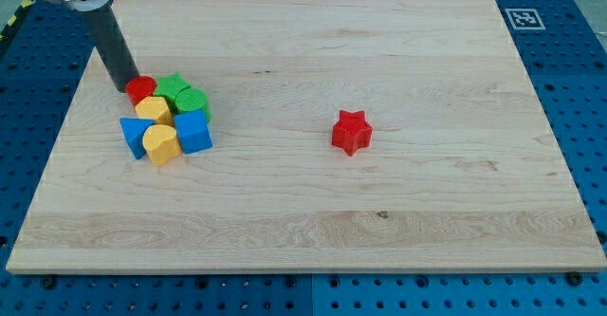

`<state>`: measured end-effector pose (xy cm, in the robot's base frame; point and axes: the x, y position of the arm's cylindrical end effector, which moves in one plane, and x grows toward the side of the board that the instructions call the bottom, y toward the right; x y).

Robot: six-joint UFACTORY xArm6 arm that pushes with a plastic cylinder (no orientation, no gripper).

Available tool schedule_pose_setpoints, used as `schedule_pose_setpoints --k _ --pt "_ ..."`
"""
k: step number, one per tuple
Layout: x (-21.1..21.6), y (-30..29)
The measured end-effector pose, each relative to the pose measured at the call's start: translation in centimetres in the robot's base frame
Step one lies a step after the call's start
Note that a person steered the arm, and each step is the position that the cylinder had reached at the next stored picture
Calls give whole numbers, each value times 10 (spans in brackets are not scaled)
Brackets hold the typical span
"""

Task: Point your arm towards the red star

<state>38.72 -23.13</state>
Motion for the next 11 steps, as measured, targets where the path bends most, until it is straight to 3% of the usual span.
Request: schedule_pose_setpoints --k 1,2,4,5,9,10,11 --pt "-5 0" --pt "-53 5" --pt "-77 104" --pt "-64 177" --pt "20 340" --pt "41 361" --pt "55 325"
